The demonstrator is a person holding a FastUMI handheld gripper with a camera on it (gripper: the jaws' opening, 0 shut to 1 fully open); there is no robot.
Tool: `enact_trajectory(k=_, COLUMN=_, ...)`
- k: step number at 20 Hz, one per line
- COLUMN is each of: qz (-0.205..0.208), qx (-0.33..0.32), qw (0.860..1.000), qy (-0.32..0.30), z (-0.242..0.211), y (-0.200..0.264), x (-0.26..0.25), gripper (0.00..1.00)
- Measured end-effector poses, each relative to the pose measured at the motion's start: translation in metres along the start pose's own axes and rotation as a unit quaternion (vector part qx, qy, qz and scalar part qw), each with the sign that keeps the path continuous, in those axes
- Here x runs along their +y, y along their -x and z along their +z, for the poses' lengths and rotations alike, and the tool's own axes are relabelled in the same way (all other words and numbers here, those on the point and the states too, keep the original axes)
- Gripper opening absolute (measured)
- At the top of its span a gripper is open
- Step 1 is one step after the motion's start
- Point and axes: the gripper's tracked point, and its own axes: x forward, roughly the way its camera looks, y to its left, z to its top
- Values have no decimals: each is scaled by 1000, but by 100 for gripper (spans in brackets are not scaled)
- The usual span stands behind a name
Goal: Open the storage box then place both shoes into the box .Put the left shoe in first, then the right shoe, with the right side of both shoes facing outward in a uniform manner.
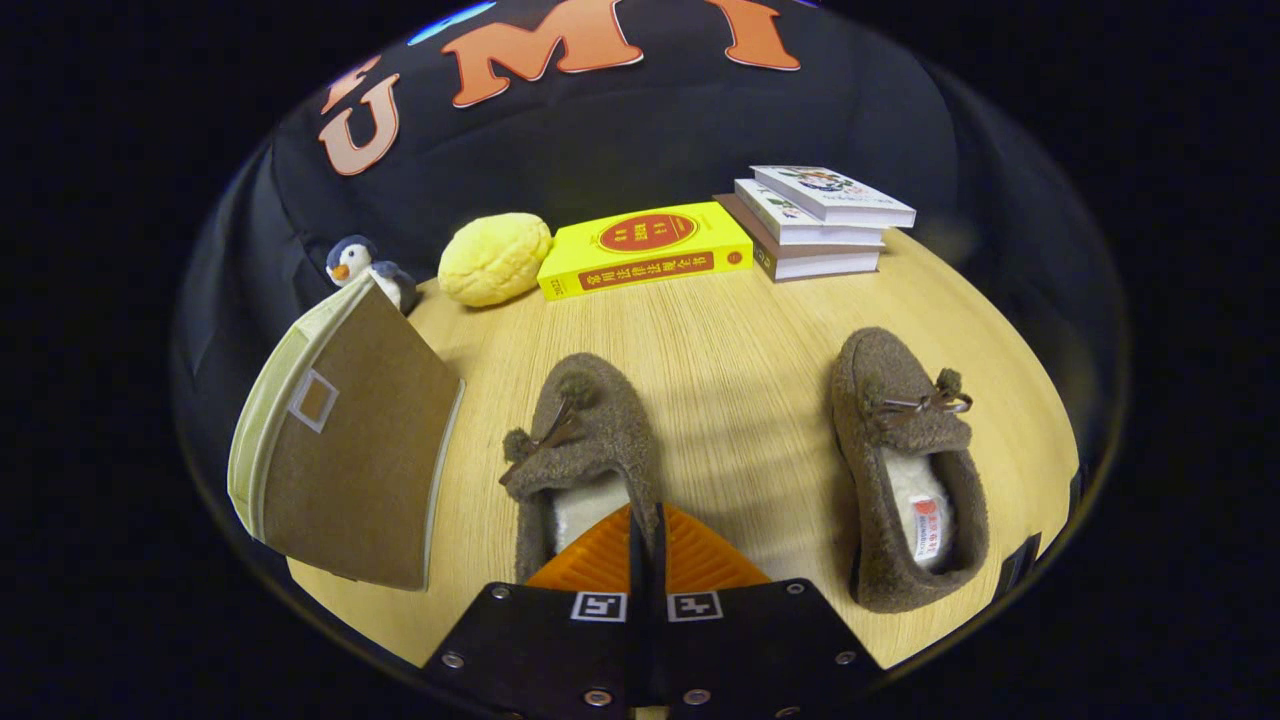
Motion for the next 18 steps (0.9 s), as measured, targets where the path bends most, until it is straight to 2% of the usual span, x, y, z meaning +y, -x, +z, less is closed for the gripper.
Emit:
enact_trajectory(k=4, qz=-2, qx=-28, qw=999, qy=-28, z=30, y=22, x=8, gripper=0)
enact_trajectory(k=9, qz=-15, qx=-64, qw=997, qy=-32, z=73, y=60, x=30, gripper=0)
enact_trajectory(k=14, qz=-8, qx=-105, qw=994, qy=-38, z=113, y=101, x=77, gripper=0)
enact_trajectory(k=18, qz=19, qx=-118, qw=991, qy=-53, z=131, y=122, x=131, gripper=0)
